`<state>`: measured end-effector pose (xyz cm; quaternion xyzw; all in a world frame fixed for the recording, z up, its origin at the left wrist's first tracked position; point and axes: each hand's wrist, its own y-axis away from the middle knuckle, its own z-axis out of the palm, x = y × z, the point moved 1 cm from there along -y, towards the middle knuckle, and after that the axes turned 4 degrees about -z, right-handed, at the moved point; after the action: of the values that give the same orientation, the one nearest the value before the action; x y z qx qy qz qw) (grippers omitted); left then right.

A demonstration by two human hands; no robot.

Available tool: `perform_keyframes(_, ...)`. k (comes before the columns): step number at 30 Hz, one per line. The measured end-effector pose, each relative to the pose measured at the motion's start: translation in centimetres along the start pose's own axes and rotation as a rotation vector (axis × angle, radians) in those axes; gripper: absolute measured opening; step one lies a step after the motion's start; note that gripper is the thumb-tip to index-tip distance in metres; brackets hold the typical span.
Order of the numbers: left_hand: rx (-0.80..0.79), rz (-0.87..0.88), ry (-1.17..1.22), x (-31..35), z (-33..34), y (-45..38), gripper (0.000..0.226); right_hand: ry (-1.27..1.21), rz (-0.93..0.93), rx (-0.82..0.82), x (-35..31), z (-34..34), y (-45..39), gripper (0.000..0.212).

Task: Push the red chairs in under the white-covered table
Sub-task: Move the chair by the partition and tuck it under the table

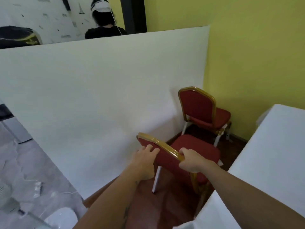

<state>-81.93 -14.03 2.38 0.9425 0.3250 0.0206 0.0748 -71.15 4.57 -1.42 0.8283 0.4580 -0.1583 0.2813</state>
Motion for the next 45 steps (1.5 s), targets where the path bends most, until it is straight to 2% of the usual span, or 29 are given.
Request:
perform_keyframes(3,0.042,0.078,-0.118,-1.3,0.8,-3.8,0.085,0.03,0.039,-0.005,-0.4,0.6,-3.2,0.077)
perform_keyframes(9,0.039,0.193,-0.197,-3.8,2.4,-11.3,0.091,0.04,0.123,-0.097,-0.6,1.3,-7.7,0.068)
perform_keyframes(11,0.005,0.239,-0.203,-3.8,2.4,-13.7,0.076,0.001,0.151,-0.102,-0.2,1.6,-8.0,0.061)
perform_keyframes(13,-0.06,0.279,-0.181,-3.3,1.9,-15.8,0.047,-0.05,0.175,-0.071,0.2,2.0,-8.1,0.056)
perform_keyframes(15,-0.134,0.333,-0.166,-3.0,1.4,-17.9,0.028,-0.086,0.199,-0.044,0.2,2.3,-8.3,0.057)
perform_keyframes(20,-0.341,0.499,-0.126,-3.1,1.8,-21.2,0.022,-0.119,0.365,0.115,-0.4,3.4,-7.9,0.055)
perform_keyframes(24,-0.38,0.6,-0.057,-3.4,2.8,-22.5,0.03,-0.172,0.518,0.279,-1.4,4.6,-7.2,0.044)
perform_keyframes(29,-0.355,0.737,0.0,-4.7,3.1,-22.2,0.045,-0.198,0.648,0.357,-3.6,5.9,-6.8,0.035)
perform_keyframes(35,-0.312,0.933,-0.036,-5.8,2.3,-22.5,0.037,-0.201,0.728,0.396,-5.6,7.0,-6.9,0.033)
perform_keyframes(38,-0.289,1.012,-0.088,-5.9,1.8,-22.5,0.033,-0.171,0.728,0.365,-6.4,7.0,-7.0,0.033)
perform_keyframes(42,-0.239,1.167,-0.24,-5.6,0.7,-22.7,0.018,-0.044,0.693,0.267,-7.4,6.7,-6.6,0.021)
perform_keyframes(45,-0.249,1.199,-0.289,-5.5,0.4,-23.0,0.015,0.044,0.667,0.231,-7.8,6.5,-6.2,0.02)
